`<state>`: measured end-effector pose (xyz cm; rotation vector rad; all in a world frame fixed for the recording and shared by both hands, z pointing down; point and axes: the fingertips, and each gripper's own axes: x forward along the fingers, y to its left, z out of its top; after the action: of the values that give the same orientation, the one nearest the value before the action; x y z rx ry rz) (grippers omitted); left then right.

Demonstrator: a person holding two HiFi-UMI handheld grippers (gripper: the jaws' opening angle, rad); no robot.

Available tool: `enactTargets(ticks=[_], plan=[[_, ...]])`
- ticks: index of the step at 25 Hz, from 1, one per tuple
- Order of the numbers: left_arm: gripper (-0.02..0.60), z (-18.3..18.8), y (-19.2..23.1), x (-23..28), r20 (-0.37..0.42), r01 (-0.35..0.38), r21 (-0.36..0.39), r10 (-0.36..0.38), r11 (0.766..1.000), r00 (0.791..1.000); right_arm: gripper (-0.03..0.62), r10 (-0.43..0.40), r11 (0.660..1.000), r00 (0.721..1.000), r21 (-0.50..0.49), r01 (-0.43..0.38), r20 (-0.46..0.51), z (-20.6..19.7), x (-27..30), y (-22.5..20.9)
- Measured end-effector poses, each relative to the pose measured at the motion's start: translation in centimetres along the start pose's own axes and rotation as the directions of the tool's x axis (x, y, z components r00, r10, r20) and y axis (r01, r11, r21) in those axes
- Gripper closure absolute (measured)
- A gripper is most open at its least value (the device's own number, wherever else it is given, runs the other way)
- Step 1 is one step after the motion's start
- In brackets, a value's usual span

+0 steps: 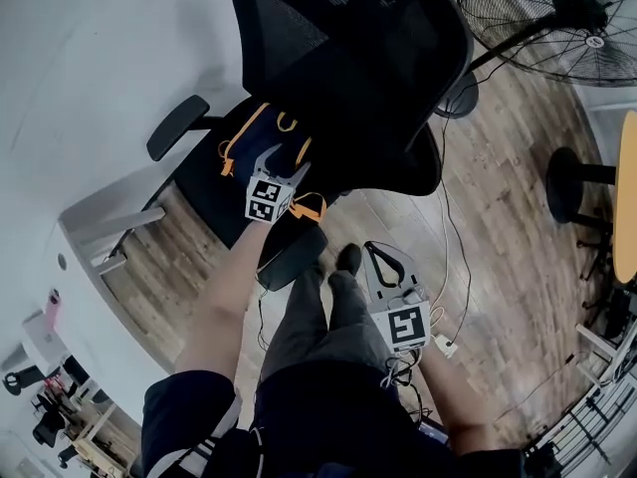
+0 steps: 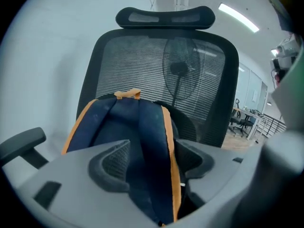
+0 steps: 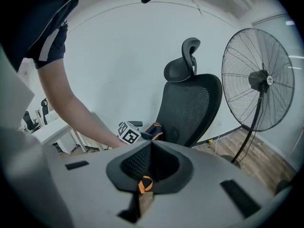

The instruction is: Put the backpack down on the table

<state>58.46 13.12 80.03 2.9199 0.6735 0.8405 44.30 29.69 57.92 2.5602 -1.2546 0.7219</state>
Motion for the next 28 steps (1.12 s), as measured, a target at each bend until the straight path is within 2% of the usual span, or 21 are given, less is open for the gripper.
enactTargets(ticks=[6, 11, 14, 16, 22, 25, 28], plan=[[0.357, -0.2, -0.6, 1.4, -0.018, 0.057, 0.011, -0.057, 0.998, 0.998, 0.592, -0.002, 1.0, 1.0, 0.015, 0.002, -0.008, -0.6, 0.4, -0.3], [0.414, -0.3, -0.9, 1.7, -0.002, 0.073, 0.005, -0.073, 0.997, 0.997, 0.593, 0.007, 1.0, 1.0, 0.011, -0.007, -0.007, -0.6, 0.5, -0.2], [0.522, 0.3, -0.8, 1.4, 0.022, 0.051, 0.028, -0.052, 0.998, 0.998, 0.593, 0.01, 1.0, 1.0, 0.014, -0.01, -0.004, -0.6, 0.4, -0.3], [0.562, 0.5, -0.7, 1.0, 0.031, 0.043, 0.03, -0.044, 0.999, 0.999, 0.592, 0.014, 1.0, 1.0, 0.016, -0.014, -0.003, -0.6, 0.4, -0.2], [0.574, 1.3, -0.7, -1.4, 0.065, 0.025, 0.01, -0.026, 1.0, 0.998, 0.594, 0.02, 1.0, 1.0, 0.024, -0.02, 0.006, -0.4, 0.2, 0.2], [0.577, 3.9, -1.1, -3.2, 0.137, 0.011, 0.024, -0.014, 1.0, 0.99, 0.592, 0.025, 0.999, 1.0, 0.026, -0.026, 0.009, -0.2, 0.0, 0.3], [0.577, 5.6, -1.4, -4.3, 0.16, 0.008, 0.039, -0.014, 0.999, 0.987, 0.593, 0.034, 0.999, 0.999, 0.019, -0.034, 0.009, 0.0, -0.1, 0.5]])
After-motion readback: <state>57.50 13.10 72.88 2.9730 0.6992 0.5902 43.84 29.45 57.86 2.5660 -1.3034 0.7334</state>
